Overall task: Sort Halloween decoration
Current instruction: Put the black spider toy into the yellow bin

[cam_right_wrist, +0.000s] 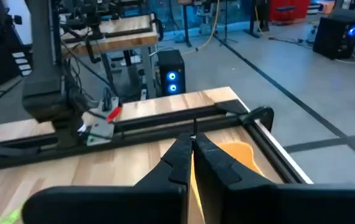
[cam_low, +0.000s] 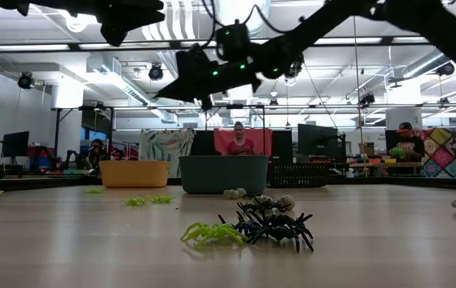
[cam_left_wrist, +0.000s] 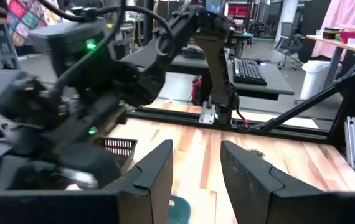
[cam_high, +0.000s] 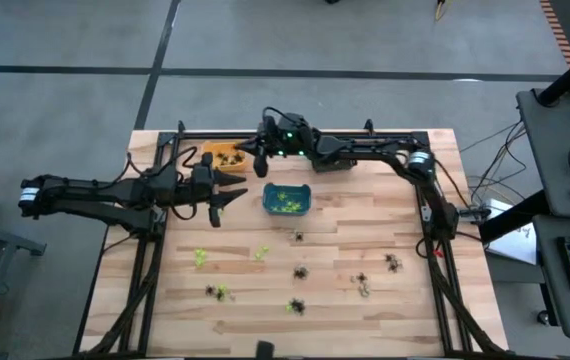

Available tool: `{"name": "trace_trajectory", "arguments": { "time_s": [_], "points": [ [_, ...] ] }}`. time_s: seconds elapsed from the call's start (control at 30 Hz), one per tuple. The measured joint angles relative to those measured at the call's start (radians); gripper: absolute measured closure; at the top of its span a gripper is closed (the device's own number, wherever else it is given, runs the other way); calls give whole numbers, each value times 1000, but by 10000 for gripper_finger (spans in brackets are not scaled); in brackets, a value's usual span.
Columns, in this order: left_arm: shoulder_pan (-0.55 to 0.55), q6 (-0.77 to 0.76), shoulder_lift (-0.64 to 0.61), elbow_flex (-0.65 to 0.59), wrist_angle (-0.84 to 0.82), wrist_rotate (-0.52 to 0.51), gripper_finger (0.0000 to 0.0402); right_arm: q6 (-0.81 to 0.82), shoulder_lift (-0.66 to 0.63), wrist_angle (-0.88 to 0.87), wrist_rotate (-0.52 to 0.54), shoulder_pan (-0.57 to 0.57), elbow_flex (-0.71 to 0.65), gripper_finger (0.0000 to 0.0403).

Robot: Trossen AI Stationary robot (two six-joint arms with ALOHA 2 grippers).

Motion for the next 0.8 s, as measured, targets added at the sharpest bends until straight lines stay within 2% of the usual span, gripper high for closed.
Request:
{"name": "trace_trajectory", "arguments": {
  "time_s": [0.27, 0.4, 0.63, 0.8],
  "points": [
    [-6, -27, -28, 0, -52, 0, 283, 1, 151, -23, 10, -14, 183, 394],
    [-6, -41, -52, 0, -83, 0, 283, -5, 215, -129, 105, -30, 282, 394],
    [-6, -39, -120, 0, -109, -9, 283, 38, 315, -290, 106, -50, 411, 393],
    [-6, -33, -137, 0, -135, -56, 283, 36, 346, -340, 103, -50, 451, 368]
  ]
}}
